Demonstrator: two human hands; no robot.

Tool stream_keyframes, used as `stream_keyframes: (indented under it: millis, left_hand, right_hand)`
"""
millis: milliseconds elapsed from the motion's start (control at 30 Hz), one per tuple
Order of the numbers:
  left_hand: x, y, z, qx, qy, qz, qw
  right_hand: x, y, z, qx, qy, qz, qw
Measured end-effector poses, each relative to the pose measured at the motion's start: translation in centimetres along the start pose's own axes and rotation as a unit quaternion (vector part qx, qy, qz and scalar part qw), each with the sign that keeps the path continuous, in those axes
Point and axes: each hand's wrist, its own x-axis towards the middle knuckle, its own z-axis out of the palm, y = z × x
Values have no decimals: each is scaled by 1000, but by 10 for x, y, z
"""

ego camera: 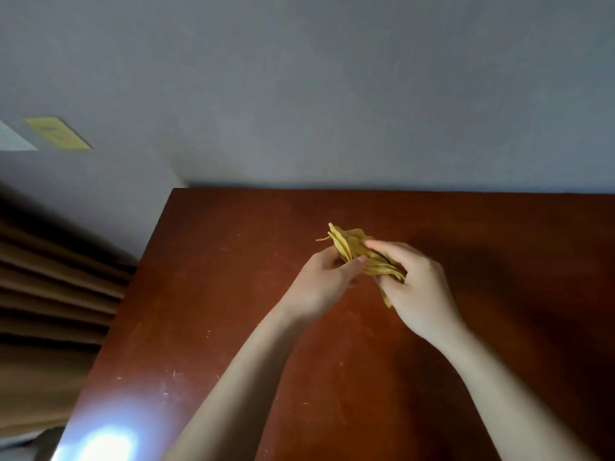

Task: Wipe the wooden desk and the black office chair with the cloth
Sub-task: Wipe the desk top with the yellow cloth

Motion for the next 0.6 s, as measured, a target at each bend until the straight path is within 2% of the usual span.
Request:
stream_keyframes:
  millis: [133,367,500,600]
  left_hand:
    - [15,-28,-27,41,-48,0,998]
    - [23,-64,-27,89,-154,15,984]
    - [13,-71,-15,118,-203,19,972]
    - [0,-77,-8,129,-226,24,965]
  right_hand:
    - [0,-9,36,-10,26,54,998]
    - [-32,-1,65,-3,15,185,983]
    - [-56,1,60,141,2,305,942]
    - [-68,6,45,209,93,370,900]
